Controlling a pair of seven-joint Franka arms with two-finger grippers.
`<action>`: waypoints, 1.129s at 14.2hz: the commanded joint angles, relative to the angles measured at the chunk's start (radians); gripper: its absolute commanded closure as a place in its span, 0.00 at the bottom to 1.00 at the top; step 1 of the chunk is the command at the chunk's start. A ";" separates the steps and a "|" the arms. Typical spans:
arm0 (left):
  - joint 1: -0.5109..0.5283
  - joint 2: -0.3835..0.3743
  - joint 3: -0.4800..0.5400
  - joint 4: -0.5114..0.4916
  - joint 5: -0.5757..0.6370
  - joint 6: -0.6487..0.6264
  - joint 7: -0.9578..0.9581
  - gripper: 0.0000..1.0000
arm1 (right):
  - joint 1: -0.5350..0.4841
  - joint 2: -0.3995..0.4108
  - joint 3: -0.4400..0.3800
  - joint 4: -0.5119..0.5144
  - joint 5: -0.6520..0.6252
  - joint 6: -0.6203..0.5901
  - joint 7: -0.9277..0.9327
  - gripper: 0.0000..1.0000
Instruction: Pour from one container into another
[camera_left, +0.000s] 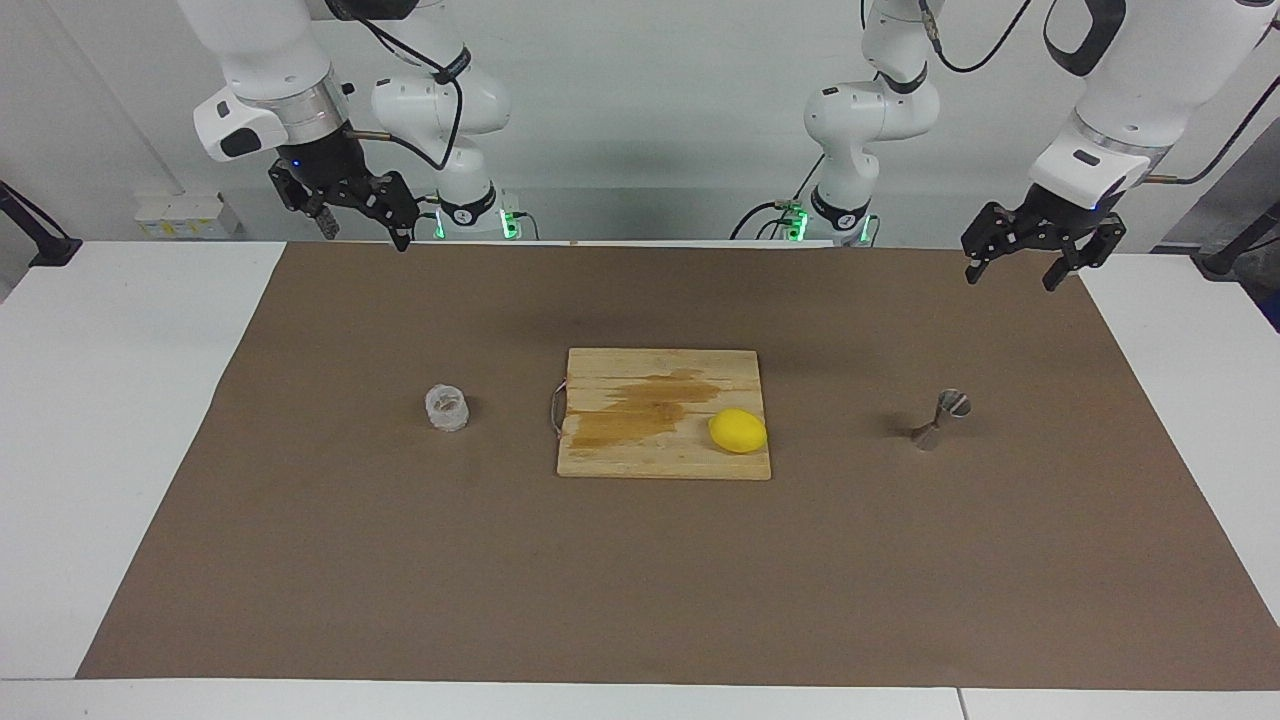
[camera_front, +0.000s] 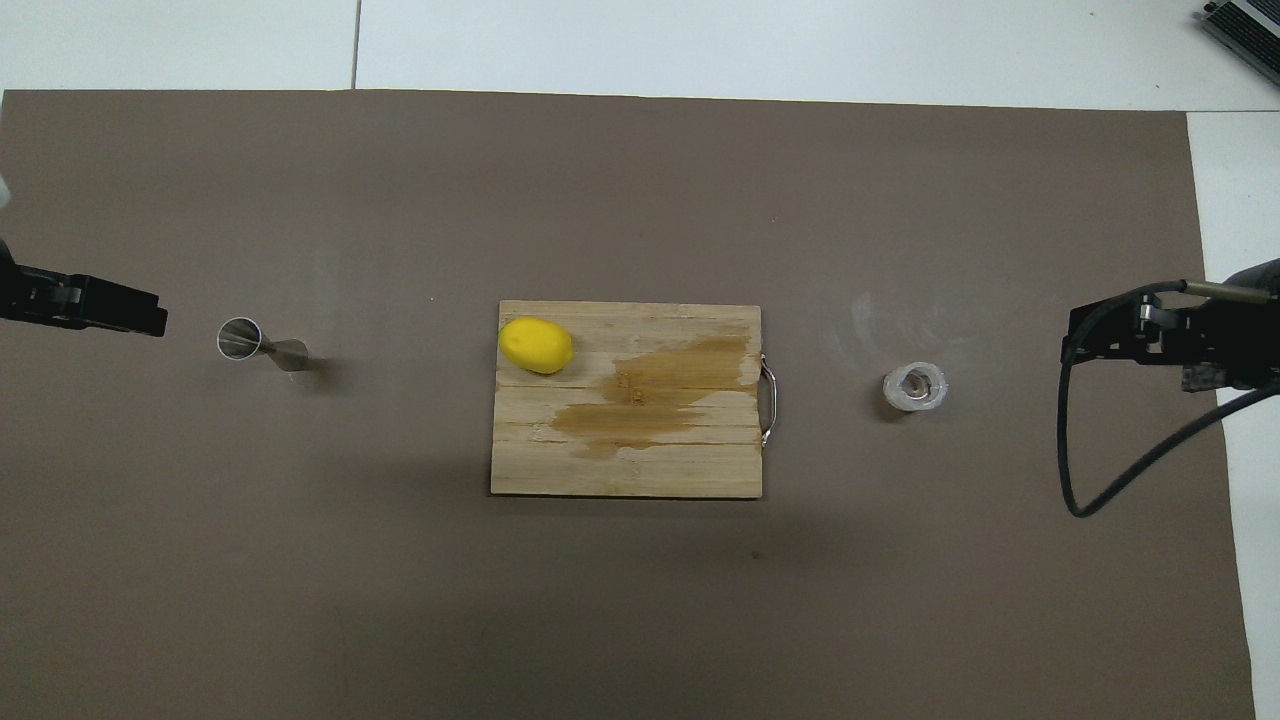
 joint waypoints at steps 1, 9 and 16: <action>-0.008 0.004 0.006 0.014 0.001 -0.014 0.005 0.00 | -0.015 0.036 0.003 0.058 -0.033 -0.004 -0.029 0.00; -0.008 0.004 0.006 0.008 -0.003 -0.040 0.011 0.00 | -0.012 0.029 0.003 0.034 -0.021 -0.023 -0.018 0.00; 0.000 0.021 0.006 0.009 -0.010 -0.042 -0.029 0.00 | -0.010 0.020 0.003 0.022 -0.016 -0.028 -0.026 0.00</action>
